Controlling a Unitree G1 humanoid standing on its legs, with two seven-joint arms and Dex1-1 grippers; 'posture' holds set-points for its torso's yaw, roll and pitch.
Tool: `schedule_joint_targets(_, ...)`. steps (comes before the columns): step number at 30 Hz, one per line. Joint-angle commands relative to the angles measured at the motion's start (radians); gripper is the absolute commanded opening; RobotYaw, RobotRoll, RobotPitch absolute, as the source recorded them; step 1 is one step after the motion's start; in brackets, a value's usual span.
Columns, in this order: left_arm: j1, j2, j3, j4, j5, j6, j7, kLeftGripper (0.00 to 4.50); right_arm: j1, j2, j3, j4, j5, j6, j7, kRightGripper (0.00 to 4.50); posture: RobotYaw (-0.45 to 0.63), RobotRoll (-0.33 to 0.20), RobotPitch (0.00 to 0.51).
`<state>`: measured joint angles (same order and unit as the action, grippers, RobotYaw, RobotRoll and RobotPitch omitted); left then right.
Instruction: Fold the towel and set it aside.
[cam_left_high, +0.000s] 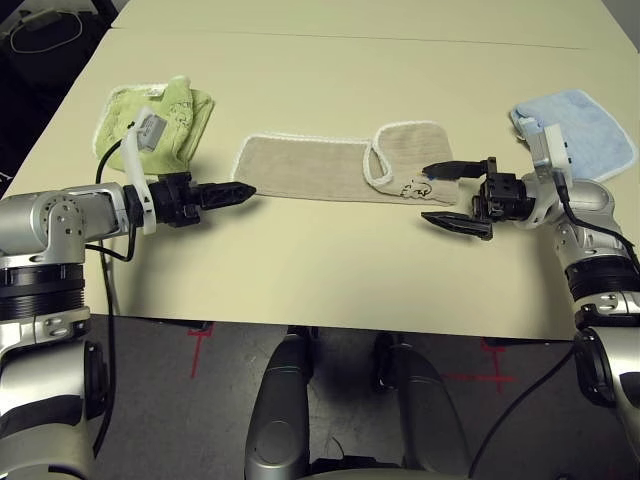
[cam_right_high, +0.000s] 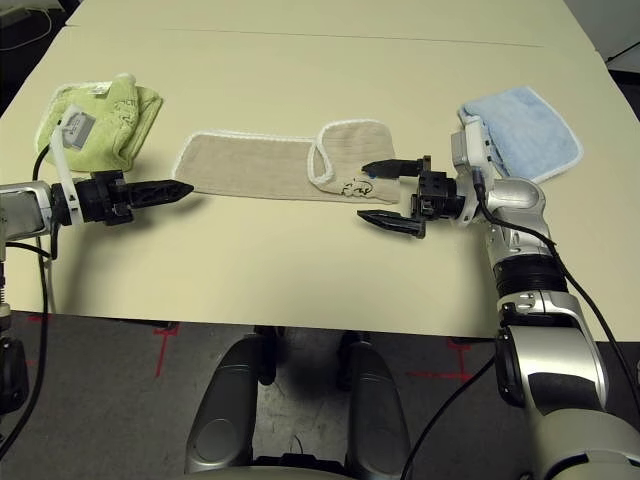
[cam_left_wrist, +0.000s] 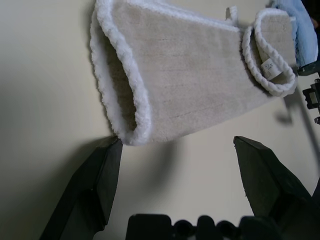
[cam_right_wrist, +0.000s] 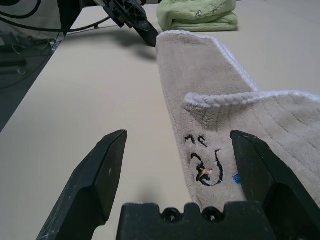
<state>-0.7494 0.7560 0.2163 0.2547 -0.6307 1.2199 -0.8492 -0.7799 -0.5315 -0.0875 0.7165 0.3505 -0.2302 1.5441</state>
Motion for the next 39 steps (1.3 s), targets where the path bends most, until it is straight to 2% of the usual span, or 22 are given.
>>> schedule_joint_targets(1, 0.000, -0.017, -0.007, 0.047, 0.021, -0.018, 0.032, 4.50, 0.013, -0.009, 0.011, -0.008, -0.011, -0.010, 0.002, 4.48, 0.09, 0.000, 0.275)
schedule_joint_targets(11, -0.015, -0.042, 0.002, 0.101, 0.054, -0.090, 0.109, 4.50, 0.020, -0.013, 0.011, -0.014, -0.013, -0.015, -0.003, 4.48, 0.09, 0.000, 0.270)
schedule_joint_targets(12, -0.016, -0.044, 0.004, 0.103, 0.055, -0.093, 0.116, 4.32, 0.020, -0.013, 0.012, -0.014, -0.013, -0.016, -0.003, 4.49, 0.09, 0.000, 0.269)
schedule_joint_targets(14, -0.017, -0.045, 0.003, 0.111, 0.058, -0.101, 0.129, 3.88, 0.018, -0.013, 0.012, -0.012, -0.014, -0.017, -0.002, 4.50, 0.09, 0.000, 0.268)
schedule_joint_targets(16, -0.018, -0.047, 0.004, 0.117, 0.058, -0.104, 0.136, 3.18, 0.015, -0.012, 0.013, -0.009, -0.015, -0.018, -0.003, 4.50, 0.09, 0.000, 0.268)
schedule_joint_targets(18, -0.020, -0.050, 0.007, 0.117, 0.056, -0.103, 0.143, 2.28, 0.014, -0.013, 0.013, -0.006, -0.016, -0.019, -0.003, 4.50, 0.10, 0.000, 0.269)
schedule_joint_targets(24, -0.042, -0.065, 0.018, 0.115, 0.052, -0.110, 0.167, 0.01, 0.010, -0.013, 0.014, 0.004, -0.021, -0.023, -0.003, 4.50, 0.10, 0.000, 0.269)
schedule_joint_targets(34, -0.097, -0.071, 0.080, 0.078, 0.008, -0.050, 0.203, 0.01, 0.003, -0.012, 0.004, 0.025, -0.028, -0.027, -0.024, 4.50, 0.10, 0.000, 0.266)
schedule_joint_targets(39, -0.087, -0.001, 0.078, 0.032, -0.013, 0.005, 0.162, 0.01, -0.008, -0.013, 0.001, 0.044, -0.029, -0.038, -0.030, 4.50, 0.11, 0.000, 0.262)
